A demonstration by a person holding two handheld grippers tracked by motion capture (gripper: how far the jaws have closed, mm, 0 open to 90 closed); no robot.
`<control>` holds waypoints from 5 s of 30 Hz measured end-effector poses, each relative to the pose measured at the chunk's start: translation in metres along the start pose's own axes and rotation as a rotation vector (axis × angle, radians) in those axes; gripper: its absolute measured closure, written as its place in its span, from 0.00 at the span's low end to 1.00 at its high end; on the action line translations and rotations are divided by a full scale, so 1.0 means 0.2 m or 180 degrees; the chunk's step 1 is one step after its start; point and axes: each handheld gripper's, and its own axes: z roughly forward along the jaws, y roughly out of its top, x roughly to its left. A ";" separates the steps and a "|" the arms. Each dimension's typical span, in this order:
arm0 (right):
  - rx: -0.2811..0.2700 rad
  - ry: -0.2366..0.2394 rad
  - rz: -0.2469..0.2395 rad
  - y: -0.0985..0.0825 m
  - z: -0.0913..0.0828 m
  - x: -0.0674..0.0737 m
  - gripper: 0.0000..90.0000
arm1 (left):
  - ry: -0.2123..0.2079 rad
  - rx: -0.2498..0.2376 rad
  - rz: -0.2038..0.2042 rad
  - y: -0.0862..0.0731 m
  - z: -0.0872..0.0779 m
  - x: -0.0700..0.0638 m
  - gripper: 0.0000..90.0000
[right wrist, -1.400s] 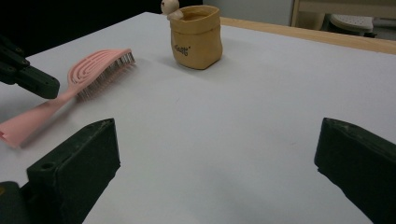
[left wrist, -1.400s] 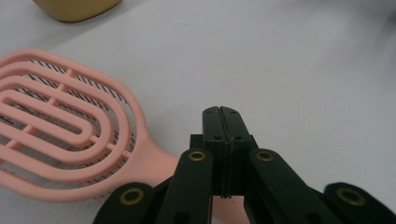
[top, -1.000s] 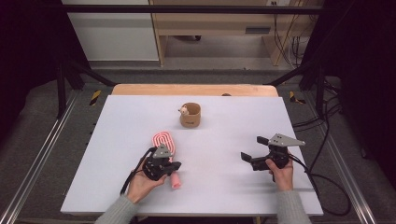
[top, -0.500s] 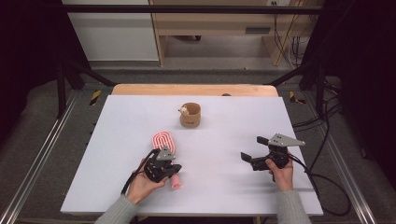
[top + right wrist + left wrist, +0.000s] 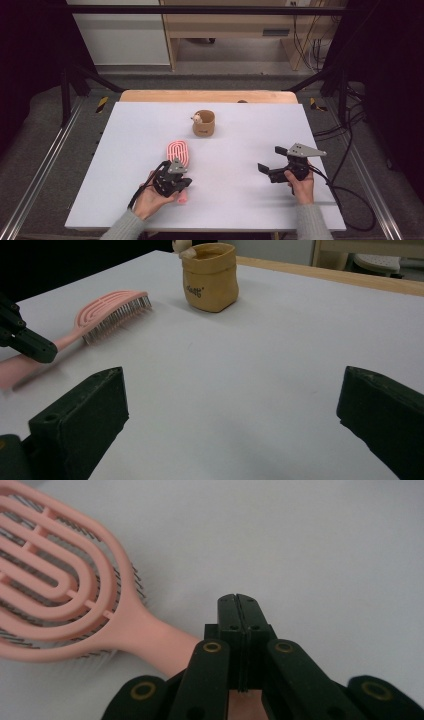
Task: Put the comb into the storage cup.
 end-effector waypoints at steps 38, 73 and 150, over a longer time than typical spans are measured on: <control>0.0008 0.0002 -0.0004 0.00 0.00 0.00 0.00 | 0.0181 0.0231 -0.0009 -0.06 -0.05 0.06 1.00; 0.0026 0.0004 -0.0001 0.00 0.01 0.00 0.00 | 0.0291 -0.0480 -0.0469 -0.04 -0.24 0.15 0.62; 0.0031 0.0011 -0.0008 0.00 0.01 0.00 0.00 | 0.0545 -0.0089 -0.0687 -0.03 -0.05 0.19 0.04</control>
